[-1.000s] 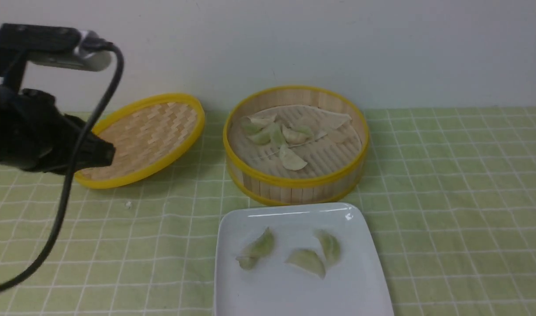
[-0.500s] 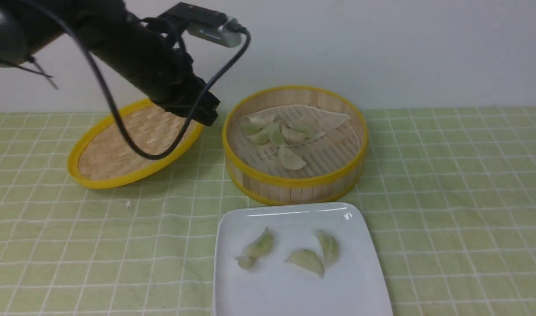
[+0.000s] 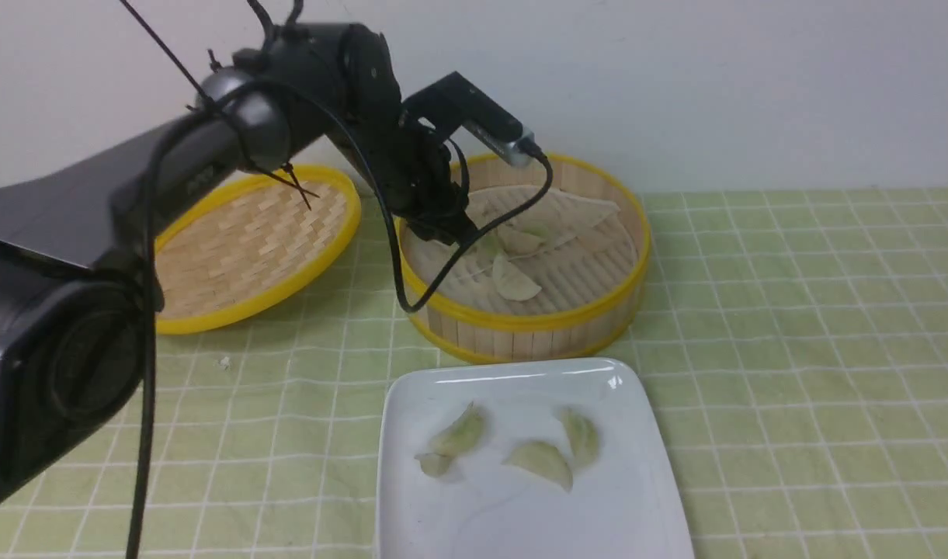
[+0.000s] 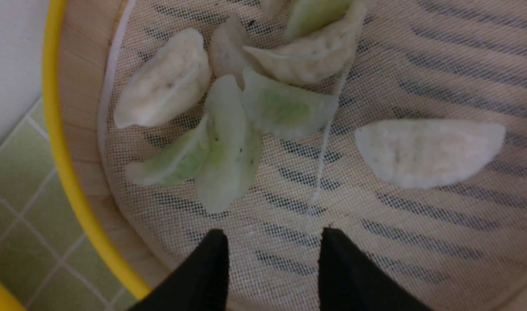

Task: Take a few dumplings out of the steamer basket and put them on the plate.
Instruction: Use the left arm to grab a dumpling from the steamer

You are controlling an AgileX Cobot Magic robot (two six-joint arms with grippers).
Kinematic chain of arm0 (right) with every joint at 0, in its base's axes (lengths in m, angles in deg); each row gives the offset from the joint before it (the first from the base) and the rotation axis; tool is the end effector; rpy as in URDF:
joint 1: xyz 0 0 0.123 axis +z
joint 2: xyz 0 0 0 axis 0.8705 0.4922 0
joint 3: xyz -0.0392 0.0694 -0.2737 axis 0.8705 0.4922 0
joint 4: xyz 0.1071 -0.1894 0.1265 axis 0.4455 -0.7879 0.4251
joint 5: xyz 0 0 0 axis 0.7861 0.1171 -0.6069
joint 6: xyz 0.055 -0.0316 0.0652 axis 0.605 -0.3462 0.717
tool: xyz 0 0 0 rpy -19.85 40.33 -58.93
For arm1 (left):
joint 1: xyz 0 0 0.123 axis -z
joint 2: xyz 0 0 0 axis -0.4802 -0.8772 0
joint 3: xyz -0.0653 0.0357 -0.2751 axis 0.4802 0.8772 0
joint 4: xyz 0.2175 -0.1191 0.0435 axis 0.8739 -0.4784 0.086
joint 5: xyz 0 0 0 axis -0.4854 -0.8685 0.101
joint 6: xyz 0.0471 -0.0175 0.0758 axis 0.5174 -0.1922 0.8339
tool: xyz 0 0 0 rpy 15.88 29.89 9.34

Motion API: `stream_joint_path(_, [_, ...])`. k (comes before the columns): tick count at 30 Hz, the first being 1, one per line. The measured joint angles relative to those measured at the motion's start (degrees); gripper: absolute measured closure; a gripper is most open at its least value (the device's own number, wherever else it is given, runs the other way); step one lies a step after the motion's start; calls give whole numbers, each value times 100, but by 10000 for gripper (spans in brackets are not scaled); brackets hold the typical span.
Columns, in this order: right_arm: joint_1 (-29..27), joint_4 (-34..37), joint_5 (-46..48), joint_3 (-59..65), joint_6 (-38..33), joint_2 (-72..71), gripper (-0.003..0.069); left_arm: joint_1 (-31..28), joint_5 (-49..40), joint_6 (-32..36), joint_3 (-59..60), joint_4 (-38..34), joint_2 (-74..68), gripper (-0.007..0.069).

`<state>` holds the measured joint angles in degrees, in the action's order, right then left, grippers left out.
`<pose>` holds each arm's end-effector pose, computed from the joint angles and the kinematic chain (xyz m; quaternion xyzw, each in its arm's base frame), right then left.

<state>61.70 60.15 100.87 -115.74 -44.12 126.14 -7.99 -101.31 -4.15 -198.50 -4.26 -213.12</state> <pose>0.1146 0.0287 0.3643 -0.0451 0.9383 0.1452 0.3107 0.4732 -0.1919 0.2153 0.3915 0.8773 -0.0533 0.2726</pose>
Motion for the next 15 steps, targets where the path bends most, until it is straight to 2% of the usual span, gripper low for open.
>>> stream_joint_path(5, [0, 14, 6, 0, 0, 0, 669, 6, 528, -11, 0, 4, -455, 251])
stream_joint_path(12, [0, 138, 29, 0, 0, 0, 669, 6, 1010, -17, -50, 1, -781, 249])
stream_joint_path(15, [0, 145, 91, 0, 0, 0, 669, 6, 1243, -23, -81, -27, -845, 276])
